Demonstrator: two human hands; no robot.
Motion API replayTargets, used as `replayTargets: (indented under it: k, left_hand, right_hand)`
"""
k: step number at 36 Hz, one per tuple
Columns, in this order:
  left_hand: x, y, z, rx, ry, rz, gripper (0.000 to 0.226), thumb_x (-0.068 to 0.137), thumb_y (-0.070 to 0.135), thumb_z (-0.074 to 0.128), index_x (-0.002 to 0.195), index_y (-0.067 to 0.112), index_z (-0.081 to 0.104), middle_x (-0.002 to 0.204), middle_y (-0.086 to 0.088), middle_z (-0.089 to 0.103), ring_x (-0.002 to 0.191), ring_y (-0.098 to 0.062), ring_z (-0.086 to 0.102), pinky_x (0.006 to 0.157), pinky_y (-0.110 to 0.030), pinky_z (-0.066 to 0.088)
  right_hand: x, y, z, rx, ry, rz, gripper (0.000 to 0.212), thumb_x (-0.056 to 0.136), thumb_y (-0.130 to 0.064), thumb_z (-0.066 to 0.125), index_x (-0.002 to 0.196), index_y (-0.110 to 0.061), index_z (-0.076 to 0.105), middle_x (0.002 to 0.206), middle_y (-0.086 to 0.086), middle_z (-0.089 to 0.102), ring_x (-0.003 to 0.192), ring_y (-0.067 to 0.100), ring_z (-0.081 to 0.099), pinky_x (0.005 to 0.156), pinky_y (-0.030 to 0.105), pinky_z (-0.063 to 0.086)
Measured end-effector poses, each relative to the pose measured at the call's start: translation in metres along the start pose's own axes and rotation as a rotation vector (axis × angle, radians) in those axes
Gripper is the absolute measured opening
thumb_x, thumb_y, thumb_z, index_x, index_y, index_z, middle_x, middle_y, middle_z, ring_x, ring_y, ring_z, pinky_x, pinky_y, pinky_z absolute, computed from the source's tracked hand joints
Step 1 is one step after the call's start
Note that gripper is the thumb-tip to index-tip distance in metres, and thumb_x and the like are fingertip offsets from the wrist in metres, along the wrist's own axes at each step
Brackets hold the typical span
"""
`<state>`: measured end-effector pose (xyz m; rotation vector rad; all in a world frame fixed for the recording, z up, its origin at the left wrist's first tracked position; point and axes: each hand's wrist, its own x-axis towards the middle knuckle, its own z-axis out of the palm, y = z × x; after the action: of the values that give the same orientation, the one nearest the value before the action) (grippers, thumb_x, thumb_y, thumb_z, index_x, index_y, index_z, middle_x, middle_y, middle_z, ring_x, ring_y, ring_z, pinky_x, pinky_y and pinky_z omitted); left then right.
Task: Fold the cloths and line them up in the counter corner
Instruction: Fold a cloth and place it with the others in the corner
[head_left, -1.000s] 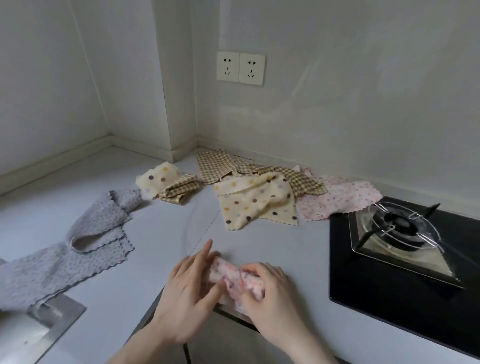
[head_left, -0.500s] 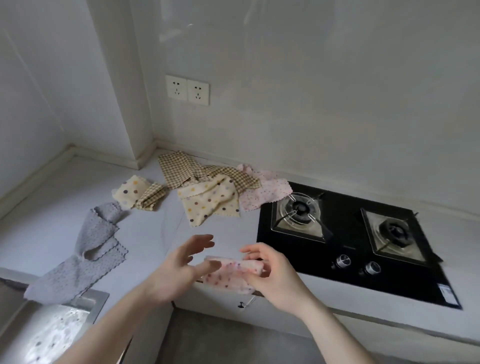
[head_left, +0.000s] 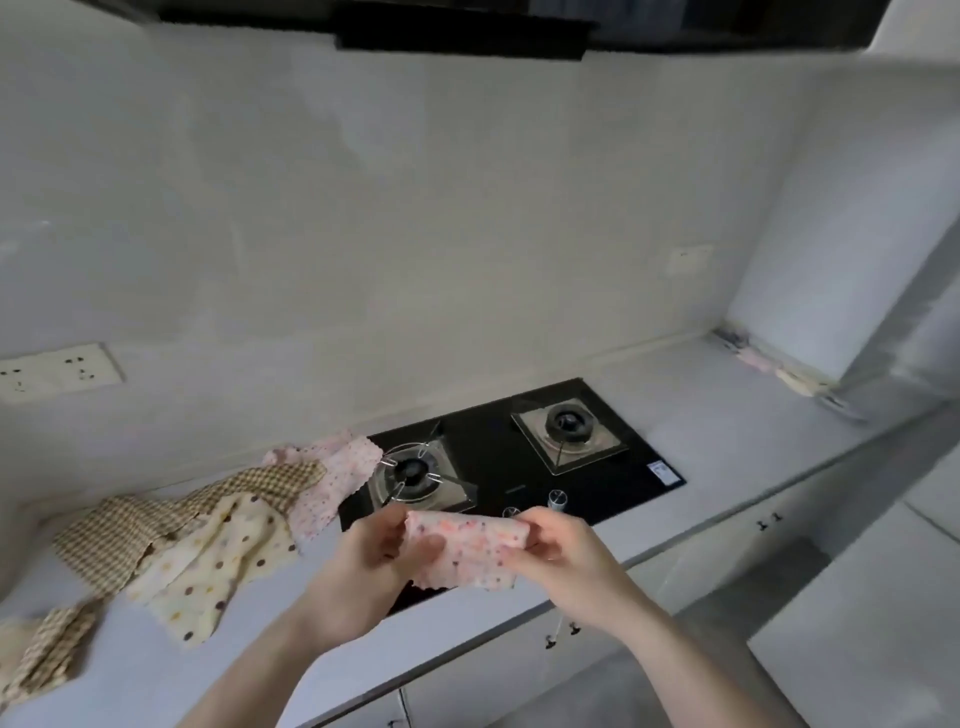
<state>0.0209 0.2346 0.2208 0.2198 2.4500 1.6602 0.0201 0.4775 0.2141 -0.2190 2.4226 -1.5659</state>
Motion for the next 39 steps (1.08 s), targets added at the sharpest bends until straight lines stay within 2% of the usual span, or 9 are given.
replayTargets:
  k: [4, 8, 13, 17, 20, 24, 28, 33, 39]
  left_hand:
    - [0.036, 0.035, 0.047, 0.064, -0.049, 0.029, 0.023, 0.1, 0.026, 0.061, 0.079, 0.019, 0.054, 0.057, 0.017, 0.059, 0.057, 0.001, 0.055, 0.057, -0.011, 0.041]
    - [0.078, 0.059, 0.099, 0.08, -0.107, 0.047, 0.033, 0.098, 0.043, 0.06, 0.088, 0.011, 0.062, 0.074, -0.004, 0.066, 0.066, -0.008, 0.06, 0.064, -0.028, 0.048]
    - [0.124, 0.093, 0.196, 0.087, -0.145, 0.056, 0.016, 0.1, 0.03, 0.061, 0.092, 0.017, 0.064, 0.075, 0.01, 0.071, 0.068, -0.004, 0.066, 0.064, -0.019, 0.05]
    - [0.16, 0.113, 0.257, 0.098, -0.15, 0.058, 0.016, 0.099, 0.031, 0.063, 0.093, 0.016, 0.066, 0.079, 0.004, 0.073, 0.072, -0.008, 0.068, 0.069, -0.024, 0.053]
    - [0.188, 0.131, 0.293, 0.133, -0.143, 0.054, 0.022, 0.098, 0.033, 0.064, 0.088, 0.014, 0.066, 0.076, -0.002, 0.072, 0.068, -0.011, 0.067, 0.069, -0.028, 0.055]
    - [0.216, 0.144, 0.333, 0.174, -0.151, 0.02, 0.026, 0.097, 0.036, 0.065, 0.084, 0.013, 0.065, 0.072, -0.003, 0.072, 0.062, -0.008, 0.064, 0.07, -0.027, 0.054]
    - [0.249, 0.154, 0.359, 0.224, -0.155, 0.016, 0.03, 0.096, 0.039, 0.065, 0.082, 0.013, 0.066, 0.072, -0.003, 0.072, 0.06, -0.007, 0.063, 0.067, -0.025, 0.053]
    - [0.306, 0.157, 0.396, 0.292, -0.185, 0.008, 0.036, 0.094, 0.047, 0.065, 0.077, 0.016, 0.067, 0.069, 0.001, 0.072, 0.062, -0.011, 0.065, 0.07, -0.032, 0.053]
    - [0.389, 0.151, 0.452, 0.15, -0.316, -0.106, 0.04, 0.088, 0.049, 0.071, 0.076, 0.012, 0.066, 0.064, 0.0, 0.071, 0.057, -0.011, 0.06, 0.063, -0.032, 0.048]
  right_hand:
    - [-0.005, 0.024, -0.052, 0.017, 0.113, 0.025, 0.015, 0.095, -0.032, 0.067, 0.11, -0.033, 0.066, 0.108, -0.015, 0.072, 0.102, -0.001, 0.068, 0.087, 0.032, 0.06]
    - [-0.013, 0.054, -0.117, 0.013, 0.182, 0.021, 0.017, 0.097, -0.036, 0.065, 0.11, -0.026, 0.065, 0.105, -0.009, 0.073, 0.094, 0.005, 0.071, 0.079, 0.031, 0.061]
    - [-0.033, 0.102, -0.215, 0.006, 0.24, 0.077, 0.017, 0.092, -0.037, 0.071, 0.106, -0.027, 0.067, 0.097, -0.007, 0.076, 0.088, 0.009, 0.074, 0.078, 0.034, 0.061]
    - [-0.041, 0.126, -0.284, -0.022, 0.264, 0.111, 0.014, 0.092, -0.032, 0.072, 0.102, -0.024, 0.067, 0.088, -0.007, 0.077, 0.079, 0.006, 0.073, 0.065, 0.02, 0.055]
    - [-0.039, 0.141, -0.329, -0.023, 0.291, 0.123, 0.01, 0.093, -0.029, 0.072, 0.098, -0.023, 0.066, 0.084, -0.008, 0.076, 0.075, 0.004, 0.072, 0.061, 0.017, 0.051]
    - [-0.035, 0.167, -0.368, 0.016, 0.316, 0.158, 0.009, 0.092, -0.025, 0.072, 0.097, -0.019, 0.068, 0.083, 0.0, 0.076, 0.075, 0.014, 0.073, 0.064, 0.02, 0.053]
    - [-0.024, 0.189, -0.394, 0.095, 0.343, 0.207, 0.009, 0.091, -0.02, 0.072, 0.097, -0.014, 0.069, 0.083, 0.003, 0.077, 0.074, 0.013, 0.073, 0.061, 0.014, 0.05]
    - [-0.002, 0.226, -0.432, 0.091, 0.378, 0.302, 0.013, 0.088, -0.025, 0.071, 0.093, -0.014, 0.067, 0.076, 0.005, 0.077, 0.072, 0.016, 0.073, 0.068, 0.026, 0.051]
    - [0.033, 0.267, -0.475, 0.192, 0.521, 0.46, 0.015, 0.087, -0.028, 0.072, 0.088, -0.013, 0.07, 0.069, 0.009, 0.074, 0.06, 0.017, 0.062, 0.059, 0.029, 0.046]
